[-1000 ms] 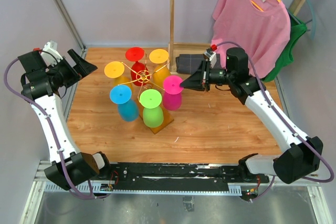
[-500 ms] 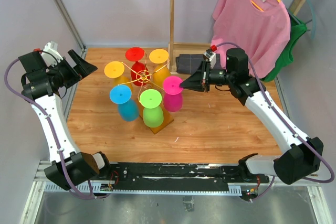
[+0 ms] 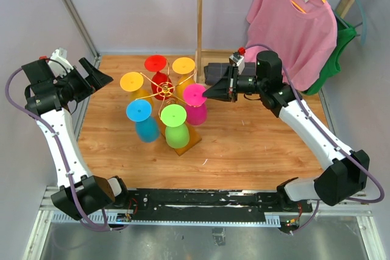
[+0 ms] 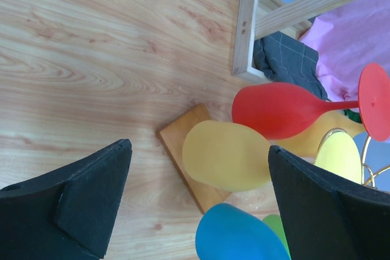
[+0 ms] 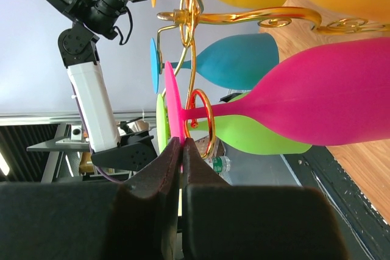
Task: Take the wine glass off the wine glass rack
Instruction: Pick up the wine glass from the wine rack.
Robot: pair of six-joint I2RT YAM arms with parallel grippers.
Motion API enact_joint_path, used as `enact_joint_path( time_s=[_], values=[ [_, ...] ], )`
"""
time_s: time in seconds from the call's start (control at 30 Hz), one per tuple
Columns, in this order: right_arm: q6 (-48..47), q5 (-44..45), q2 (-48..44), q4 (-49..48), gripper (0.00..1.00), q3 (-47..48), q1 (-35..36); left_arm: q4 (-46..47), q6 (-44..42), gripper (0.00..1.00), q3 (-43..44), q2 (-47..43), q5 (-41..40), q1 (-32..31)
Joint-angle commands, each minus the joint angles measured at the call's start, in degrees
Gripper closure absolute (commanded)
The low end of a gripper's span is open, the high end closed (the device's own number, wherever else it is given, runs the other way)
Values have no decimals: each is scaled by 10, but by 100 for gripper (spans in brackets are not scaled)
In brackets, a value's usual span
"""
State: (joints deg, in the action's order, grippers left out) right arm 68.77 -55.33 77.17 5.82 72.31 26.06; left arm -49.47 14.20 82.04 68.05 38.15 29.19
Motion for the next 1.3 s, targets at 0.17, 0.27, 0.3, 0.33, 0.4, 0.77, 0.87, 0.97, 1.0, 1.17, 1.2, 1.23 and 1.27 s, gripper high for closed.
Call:
enact_joint_path(
  time_s=[0.17,0.27,0.3,0.33,0.4,0.77,0.87,0.97,1.0,1.17,1.2,1.23,1.27],
  values=[
    [9,-7,5,-27,99,23,16,-1,-5,1,2,7,1,6],
    [11,-8,4,-29,99,26,16,-1,-5,1,3,8,1,5],
    [11,-8,5,-30,99,27,16,-1,-5,1,4,9,2,5],
    [12,-9,4,-29,99,28,16,-1,-5,1,3,10,0,5],
    [11,-10,1,-27,99,27,16,-1,-6,1,4,9,1,5],
    [9,2,-9,-20,99,15,1,-3,-8,1,2,2,1,5],
    [11,4,-10,-19,99,17,-9,-5,-8,1,2,2,3,5],
    [11,5,-8,-19,99,21,-16,-7,-9,1,4,0,4,5],
    [11,5,-6,-19,99,24,-16,-8,-9,1,4,0,5,5],
    [14,4,3,-19,99,38,-16,-9,-9,1,5,0,5,5],
    [14,4,5,-19,99,41,-16,-9,-10,1,5,0,4,5],
    [14,4,6,-18,99,42,-17,-10,-10,1,5,0,5,5],
    [15,4,7,-19,99,42,-17,-10,-10,1,4,0,4,5]
  ],
)
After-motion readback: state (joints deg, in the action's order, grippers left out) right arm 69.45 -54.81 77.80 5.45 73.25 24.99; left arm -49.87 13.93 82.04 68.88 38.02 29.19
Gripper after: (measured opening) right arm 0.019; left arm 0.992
